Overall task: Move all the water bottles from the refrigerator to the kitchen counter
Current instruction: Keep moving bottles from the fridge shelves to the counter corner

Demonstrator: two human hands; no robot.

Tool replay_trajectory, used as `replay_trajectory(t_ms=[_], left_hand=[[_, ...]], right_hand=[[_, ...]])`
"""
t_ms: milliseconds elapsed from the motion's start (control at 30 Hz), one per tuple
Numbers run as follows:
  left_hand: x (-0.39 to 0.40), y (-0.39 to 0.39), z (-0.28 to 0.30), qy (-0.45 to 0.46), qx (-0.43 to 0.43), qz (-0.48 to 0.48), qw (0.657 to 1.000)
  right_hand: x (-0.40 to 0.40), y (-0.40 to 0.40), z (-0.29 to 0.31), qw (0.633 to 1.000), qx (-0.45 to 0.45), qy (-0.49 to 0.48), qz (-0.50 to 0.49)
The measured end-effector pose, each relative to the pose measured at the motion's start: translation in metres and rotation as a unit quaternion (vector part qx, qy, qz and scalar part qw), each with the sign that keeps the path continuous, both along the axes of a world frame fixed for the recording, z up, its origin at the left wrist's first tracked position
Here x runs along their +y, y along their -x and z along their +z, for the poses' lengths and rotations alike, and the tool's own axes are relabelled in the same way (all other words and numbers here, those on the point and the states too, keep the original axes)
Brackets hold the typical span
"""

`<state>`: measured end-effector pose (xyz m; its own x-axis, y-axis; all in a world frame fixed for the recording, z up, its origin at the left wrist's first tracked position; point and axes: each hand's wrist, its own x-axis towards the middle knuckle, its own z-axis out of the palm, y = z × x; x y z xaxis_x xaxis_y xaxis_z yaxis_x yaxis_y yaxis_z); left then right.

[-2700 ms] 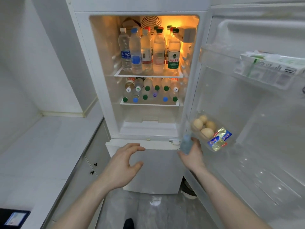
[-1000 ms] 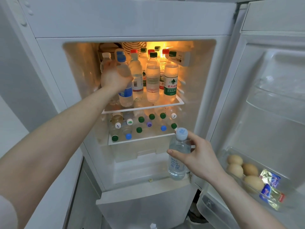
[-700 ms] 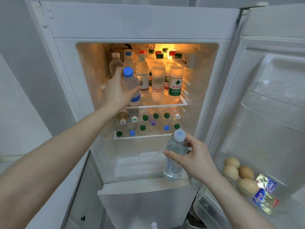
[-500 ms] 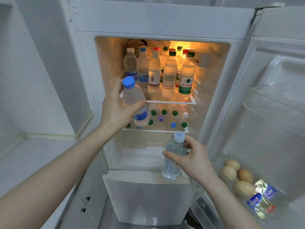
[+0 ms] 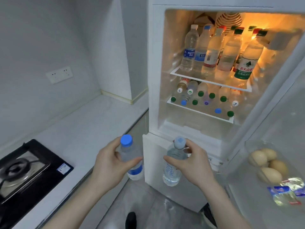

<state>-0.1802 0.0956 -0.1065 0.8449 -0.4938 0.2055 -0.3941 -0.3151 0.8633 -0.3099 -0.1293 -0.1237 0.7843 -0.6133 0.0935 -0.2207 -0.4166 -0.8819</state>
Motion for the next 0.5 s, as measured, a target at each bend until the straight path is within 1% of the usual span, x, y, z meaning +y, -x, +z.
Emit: replay_trajectory(t_ms=[100, 233, 333, 500], left_hand=[[0.045, 0.028, -0.015, -0.026, 0.022, 0.054, 0.998], [0.110, 0.063, -0.030, -0.034, 0.039, 0.139, 0.989], [0.155, 0.088, -0.036, -0.039, 0.046, 0.195, 0.979], [0.236, 0.118, -0.046, -0.036, 0.058, 0.291, 0.954]], right_hand=[[0.031, 0.003, -0.008, 0.998, 0.016, -0.012, 0.062], [0.078, 0.002, -0.014, 0.989, 0.039, -0.031, 0.141], [0.113, -0.004, -0.018, 0.981, 0.051, -0.024, 0.185], [0.192, -0.024, -0.019, 0.962, 0.050, -0.005, 0.269]])
